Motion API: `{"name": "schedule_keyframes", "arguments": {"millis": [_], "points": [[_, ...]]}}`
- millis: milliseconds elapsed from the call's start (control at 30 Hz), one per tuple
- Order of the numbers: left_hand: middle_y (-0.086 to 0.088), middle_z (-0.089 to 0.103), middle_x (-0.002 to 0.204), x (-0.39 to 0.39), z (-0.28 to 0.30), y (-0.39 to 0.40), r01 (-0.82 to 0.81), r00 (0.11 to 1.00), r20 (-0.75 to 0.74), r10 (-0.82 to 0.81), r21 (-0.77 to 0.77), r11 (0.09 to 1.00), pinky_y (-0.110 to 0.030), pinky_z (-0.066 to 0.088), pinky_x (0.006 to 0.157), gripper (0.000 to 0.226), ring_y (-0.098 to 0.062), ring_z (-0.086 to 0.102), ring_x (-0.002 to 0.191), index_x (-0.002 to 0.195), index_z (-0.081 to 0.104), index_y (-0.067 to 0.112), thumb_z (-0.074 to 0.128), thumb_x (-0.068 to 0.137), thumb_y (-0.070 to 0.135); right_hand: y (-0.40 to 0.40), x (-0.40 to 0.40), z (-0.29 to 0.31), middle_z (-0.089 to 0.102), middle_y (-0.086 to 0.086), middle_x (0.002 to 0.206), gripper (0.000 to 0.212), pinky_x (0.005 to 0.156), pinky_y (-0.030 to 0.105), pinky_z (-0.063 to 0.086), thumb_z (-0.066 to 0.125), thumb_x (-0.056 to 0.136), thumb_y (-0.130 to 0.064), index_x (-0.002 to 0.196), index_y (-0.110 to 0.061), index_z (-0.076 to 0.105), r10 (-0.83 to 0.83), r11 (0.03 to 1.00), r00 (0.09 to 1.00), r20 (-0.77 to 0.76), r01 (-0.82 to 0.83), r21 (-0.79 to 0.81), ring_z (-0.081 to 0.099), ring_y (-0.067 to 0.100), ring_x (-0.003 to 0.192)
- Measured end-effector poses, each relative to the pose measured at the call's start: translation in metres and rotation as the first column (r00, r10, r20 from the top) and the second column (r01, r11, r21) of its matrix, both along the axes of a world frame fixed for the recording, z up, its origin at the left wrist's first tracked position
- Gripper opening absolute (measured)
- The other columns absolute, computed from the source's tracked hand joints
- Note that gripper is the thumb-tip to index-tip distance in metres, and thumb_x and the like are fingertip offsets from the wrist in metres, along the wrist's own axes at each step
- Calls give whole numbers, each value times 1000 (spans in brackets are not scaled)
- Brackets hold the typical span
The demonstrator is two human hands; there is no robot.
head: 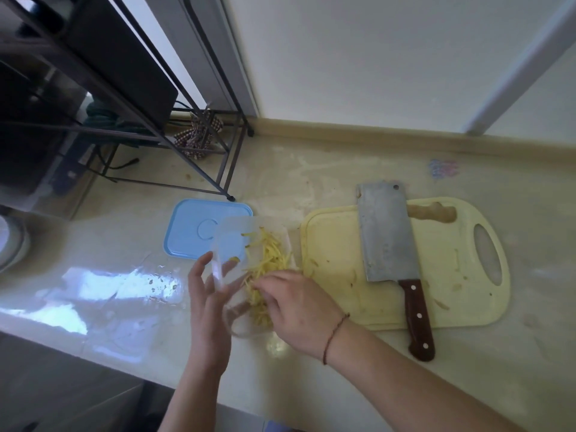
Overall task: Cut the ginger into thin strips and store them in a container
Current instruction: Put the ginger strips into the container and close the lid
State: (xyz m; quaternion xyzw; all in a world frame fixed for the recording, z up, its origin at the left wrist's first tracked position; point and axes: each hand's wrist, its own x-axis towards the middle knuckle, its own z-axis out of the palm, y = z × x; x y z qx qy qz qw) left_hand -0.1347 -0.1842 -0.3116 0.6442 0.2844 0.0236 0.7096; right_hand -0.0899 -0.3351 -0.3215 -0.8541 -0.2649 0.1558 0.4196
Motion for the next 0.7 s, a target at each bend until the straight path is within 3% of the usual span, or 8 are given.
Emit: {"name": "schedule_keyframes", "arguments": {"millis": [133, 200, 300, 433, 500, 567, 633, 700], "points": [[-5, 67, 131, 2, -13, 8, -40, 999, 30, 42, -88, 995, -27, 58, 68, 44, -24, 71, 108, 123, 55, 43, 53, 82, 28, -27, -5, -6, 77, 13, 117, 33, 107, 16, 45, 49, 95, -5, 115, -1, 75, -195, 948, 978, 72, 169, 269, 65, 16, 115], [-7, 64, 132, 1, -19, 10, -9, 999, 51, 15, -114, 993, -30, 59, 71, 49, -29, 69, 111, 128, 53, 36, 57, 79, 32, -32, -9, -17, 74, 13, 125, 31, 116, 23, 42, 51, 101, -11, 120, 0, 73, -209, 954, 961, 180, 160, 255, 60, 17, 126], [-10, 63, 133, -2, -24, 10, -15, 998, 53, 21, -108, 994, -32, 59, 77, 58, -29, 68, 111, 130, 52, 27, 61, 74, 38, -20, -23, -35, 73, 12, 128, 34, 124, 38, 31, 48, 105, -22, 118, -3, 74, -38, 995, 939, 341, 5, 96, 60, 25, 132], [-2, 69, 124, -8, -25, 15, 10, 999, 30, -15, 134, 991, -40, 51, 86, 53, -24, 66, 106, 123, 58, 25, 53, 75, 46, -20, -27, -43, 76, 10, 123, 28, 123, 50, 29, 53, 99, -15, 112, -6, 77, 56, 994, 878, 475, -92, 54, 62, 23, 129], [10, 71, 116, -11, -24, 16, 59, 998, 15, -65, 253, 966, -35, 47, 87, 52, -18, 65, 106, 121, 62, 27, 47, 75, 46, -31, -24, -38, 73, 11, 127, 27, 122, 42, 38, 56, 98, -11, 115, -3, 75, -48, 981, 919, 391, -29, 190, 59, 19, 132], [19, 71, 113, -13, -23, 17, 82, 996, 7, -88, 306, 948, -31, 48, 85, 47, -15, 67, 105, 119, 64, 41, 44, 77, 46, -40, -22, -32, 69, 7, 134, 31, 116, 34, 46, 60, 99, -18, 123, -3, 72, -233, 946, 945, 229, 165, 279, 57, 12, 134], [24, 71, 114, -16, -23, 16, 96, 995, 0, -102, 348, 933, -34, 53, 88, 45, -15, 69, 106, 118, 62, 59, 41, 81, 43, -42, -22, -28, 63, 2, 143, 48, 112, 34, 50, 62, 97, -37, 135, -7, 66, -380, 891, 925, 15, 362, 274, 54, 6, 137], [21, 69, 123, -19, -25, 14, 71, 997, -14, -71, 343, 937, -41, 55, 94, 50, -16, 68, 112, 125, 56, 61, 39, 86, 34, -41, -22, -23, 57, -3, 150, 70, 113, 37, 51, 60, 94, -60, 146, -13, 57, -369, 890, 917, -152, 396, 226, 50, 2, 140]]}}
